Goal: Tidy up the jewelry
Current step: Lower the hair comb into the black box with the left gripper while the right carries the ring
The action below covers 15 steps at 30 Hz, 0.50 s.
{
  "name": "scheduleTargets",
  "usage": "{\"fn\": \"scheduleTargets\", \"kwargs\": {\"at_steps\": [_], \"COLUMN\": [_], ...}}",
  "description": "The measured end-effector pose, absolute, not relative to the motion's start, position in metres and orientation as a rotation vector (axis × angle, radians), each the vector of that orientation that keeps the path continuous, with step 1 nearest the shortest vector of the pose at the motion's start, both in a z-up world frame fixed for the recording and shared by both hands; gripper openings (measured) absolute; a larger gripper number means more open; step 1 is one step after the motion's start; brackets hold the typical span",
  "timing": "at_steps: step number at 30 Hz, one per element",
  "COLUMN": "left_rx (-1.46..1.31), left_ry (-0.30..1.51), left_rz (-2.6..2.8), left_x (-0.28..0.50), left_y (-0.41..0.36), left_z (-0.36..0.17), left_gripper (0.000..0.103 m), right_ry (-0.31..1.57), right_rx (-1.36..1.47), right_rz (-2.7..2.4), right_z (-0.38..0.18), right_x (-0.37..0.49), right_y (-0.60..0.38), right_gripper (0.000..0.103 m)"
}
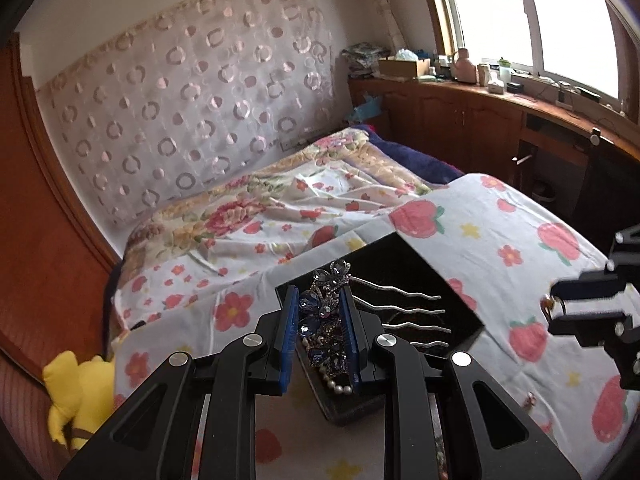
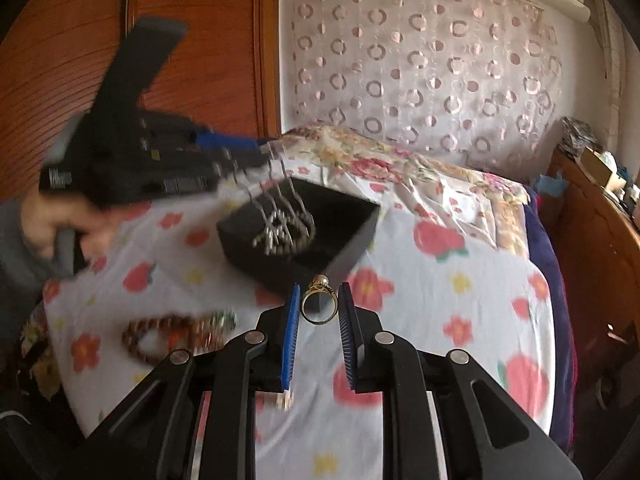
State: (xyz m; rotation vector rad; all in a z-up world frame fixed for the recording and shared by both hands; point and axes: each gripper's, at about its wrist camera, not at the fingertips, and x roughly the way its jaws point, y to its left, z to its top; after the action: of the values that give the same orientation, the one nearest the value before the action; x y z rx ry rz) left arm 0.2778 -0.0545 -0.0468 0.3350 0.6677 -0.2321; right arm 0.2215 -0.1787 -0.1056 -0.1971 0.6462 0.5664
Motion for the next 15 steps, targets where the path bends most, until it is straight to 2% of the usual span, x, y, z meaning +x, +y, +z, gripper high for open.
{"fn": "scheduleTargets", "kwargs": {"at_steps": [6, 12, 14, 15], "left_rx": [0.319, 0.245, 0.222, 0.206], "left_ry": [0.722, 0.720, 0.714, 0.709], "left_rz": [-0.237, -0.242, -0.238, -0.239], "left_x": [0.294, 0.296, 0.294, 0.292], "left_y": [-0.045, -0.028, -0.021, -0.017], "left_z": [-0.076, -0.080, -0.077, -0.076], "left_gripper": [0.019, 0.022, 0.027, 0.032], "right_ry": [0.654, 0.681, 0.685, 0.688], "right_rx": [-0.188, -0.183, -0.179, -0.179], "right_rz": [0.597, 0.634, 0.647, 0.651], "right_z": [-0.108, -0.120, -0.122, -0.123], "right_x": [0.263, 0.298, 0.306, 0.310], "right_y": [-0.165, -0.148, -0.141, -0.138], "right_gripper": [0.022, 0.022, 0.022, 0.022]}}
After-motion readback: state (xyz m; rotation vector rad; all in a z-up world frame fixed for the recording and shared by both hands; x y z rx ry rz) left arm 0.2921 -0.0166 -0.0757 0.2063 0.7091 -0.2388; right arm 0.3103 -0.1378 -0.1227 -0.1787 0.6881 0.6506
